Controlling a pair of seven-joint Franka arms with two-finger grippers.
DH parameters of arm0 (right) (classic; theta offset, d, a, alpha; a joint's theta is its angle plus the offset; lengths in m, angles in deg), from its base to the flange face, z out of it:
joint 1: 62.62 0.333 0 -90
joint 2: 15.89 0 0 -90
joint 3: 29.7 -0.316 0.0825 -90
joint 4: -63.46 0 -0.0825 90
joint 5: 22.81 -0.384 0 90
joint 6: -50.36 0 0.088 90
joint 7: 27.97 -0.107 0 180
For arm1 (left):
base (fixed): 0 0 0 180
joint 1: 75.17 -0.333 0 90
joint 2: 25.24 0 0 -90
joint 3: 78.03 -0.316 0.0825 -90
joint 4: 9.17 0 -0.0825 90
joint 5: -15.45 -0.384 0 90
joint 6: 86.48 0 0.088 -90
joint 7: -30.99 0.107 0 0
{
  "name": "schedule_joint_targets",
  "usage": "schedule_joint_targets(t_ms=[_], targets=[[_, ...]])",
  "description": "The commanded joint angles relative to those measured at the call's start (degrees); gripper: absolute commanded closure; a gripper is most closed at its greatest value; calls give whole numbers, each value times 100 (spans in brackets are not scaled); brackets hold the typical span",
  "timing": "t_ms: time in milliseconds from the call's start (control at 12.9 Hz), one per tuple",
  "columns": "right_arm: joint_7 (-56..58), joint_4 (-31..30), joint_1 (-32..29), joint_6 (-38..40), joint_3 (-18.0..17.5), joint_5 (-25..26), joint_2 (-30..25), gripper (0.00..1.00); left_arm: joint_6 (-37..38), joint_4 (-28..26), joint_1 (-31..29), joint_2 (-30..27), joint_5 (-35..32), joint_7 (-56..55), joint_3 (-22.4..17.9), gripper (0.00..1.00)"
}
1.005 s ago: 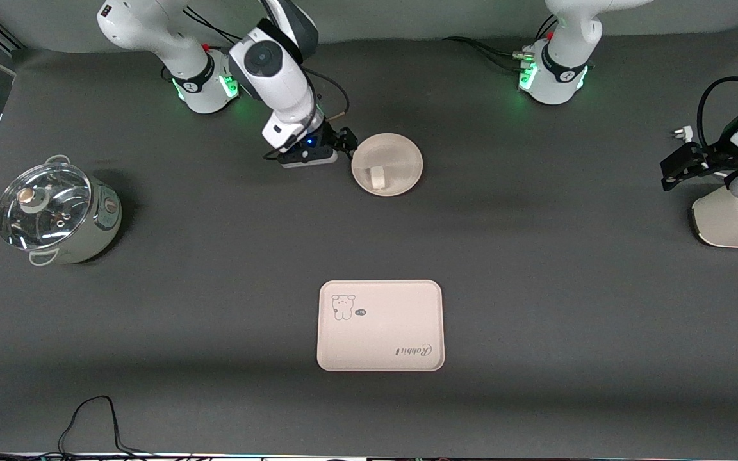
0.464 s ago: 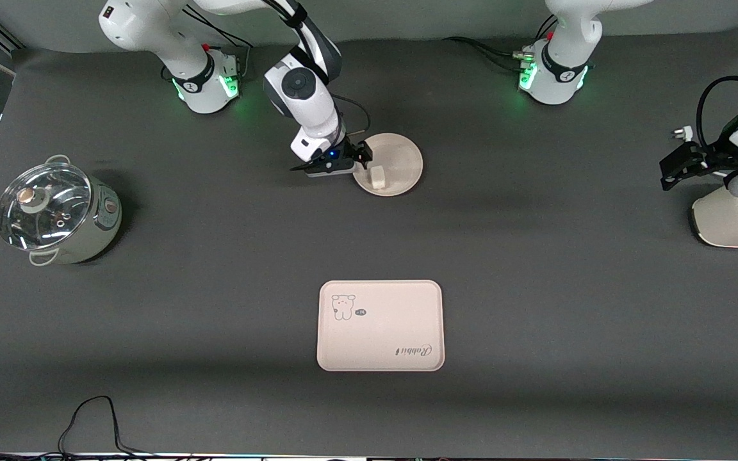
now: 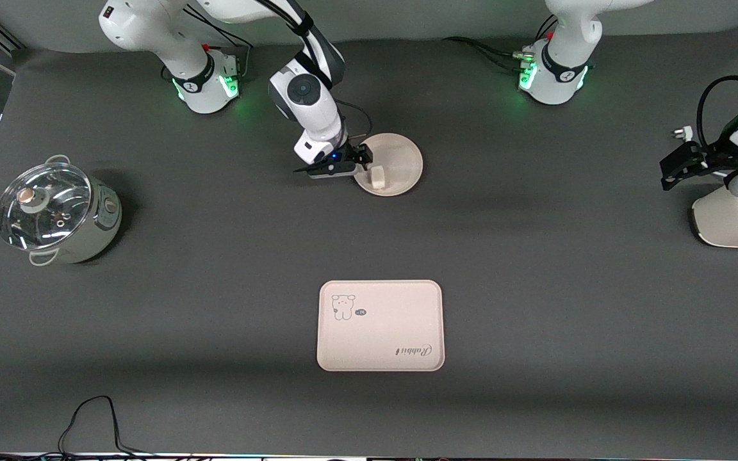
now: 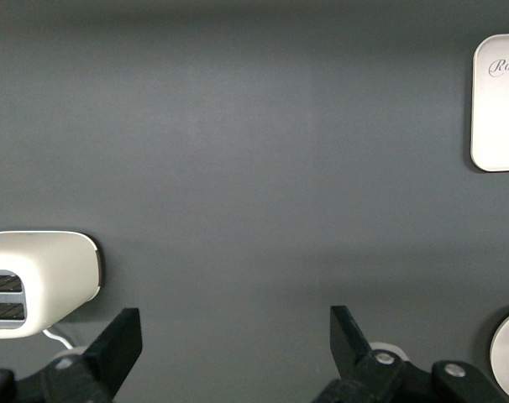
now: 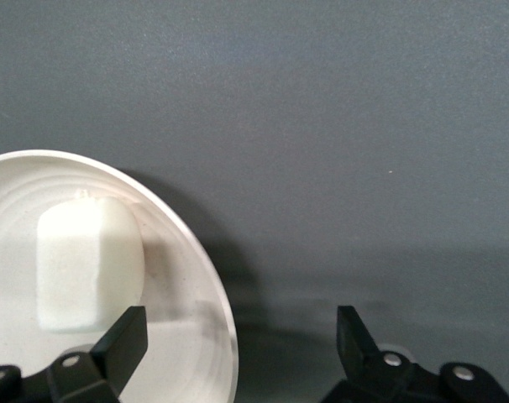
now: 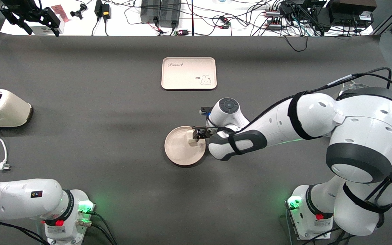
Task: Place bun in plate and plate on tray
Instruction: 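Close the right gripper on the plate rim and lift it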
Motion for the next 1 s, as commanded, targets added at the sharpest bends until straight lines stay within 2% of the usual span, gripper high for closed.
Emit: schedule_joint_targets(t_ms=[0,155,618,773,927], targets=[[39,12,71,-108,-26,-179,91,5,65,21,34,-63,26,95,-33,0],[39,12,71,-99,-26,-179,91,15,65,21,34,-63,26,95,-33,0],[39,12,62,-73,-34,-179,91,61,65,21,25,-54,35,77,-42,0],[39,12,62,-73,-34,-179,83,68,65,12,33,-54,35,51,-42,0],[39,21,62,-73,-34,-179,83,79,74,21,34,-63,27,33,-42,0]])
